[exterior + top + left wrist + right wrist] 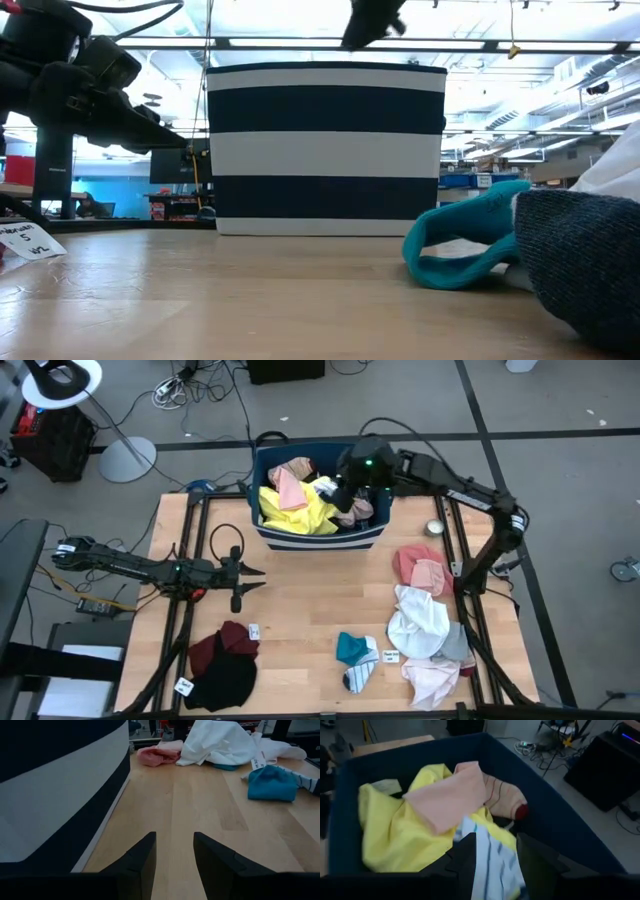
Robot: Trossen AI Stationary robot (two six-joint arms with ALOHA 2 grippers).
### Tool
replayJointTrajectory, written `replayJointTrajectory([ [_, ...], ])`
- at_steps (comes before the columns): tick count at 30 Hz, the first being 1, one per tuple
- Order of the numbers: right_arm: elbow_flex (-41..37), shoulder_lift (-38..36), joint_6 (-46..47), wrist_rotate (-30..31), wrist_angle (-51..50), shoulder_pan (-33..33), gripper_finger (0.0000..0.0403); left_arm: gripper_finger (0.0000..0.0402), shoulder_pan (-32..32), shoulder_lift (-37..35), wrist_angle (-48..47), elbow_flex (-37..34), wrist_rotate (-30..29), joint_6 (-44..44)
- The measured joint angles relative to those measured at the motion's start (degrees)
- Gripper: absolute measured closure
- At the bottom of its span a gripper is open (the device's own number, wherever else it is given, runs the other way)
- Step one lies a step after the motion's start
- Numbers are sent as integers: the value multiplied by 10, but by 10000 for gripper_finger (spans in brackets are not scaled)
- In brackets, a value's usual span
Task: Sort clothes
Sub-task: Put the pink shirt into the blue laundry bin
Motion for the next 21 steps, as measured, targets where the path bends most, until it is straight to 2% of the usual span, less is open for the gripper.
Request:
replayJointTrajectory([
  [7,-1,-68,42,-12,-127,38,265,265,0,0,0,0,0,0],
  [11,-30,-108,65,-9,-139,75,265,265,0,0,0,0,0,0],
  [16,-113,-166,113,-8,-132,120,266,265,0,0,1,0,0,0],
  [21,-241,-237,177,15,-99,168,266,265,0,0,1,0,0,0],
])
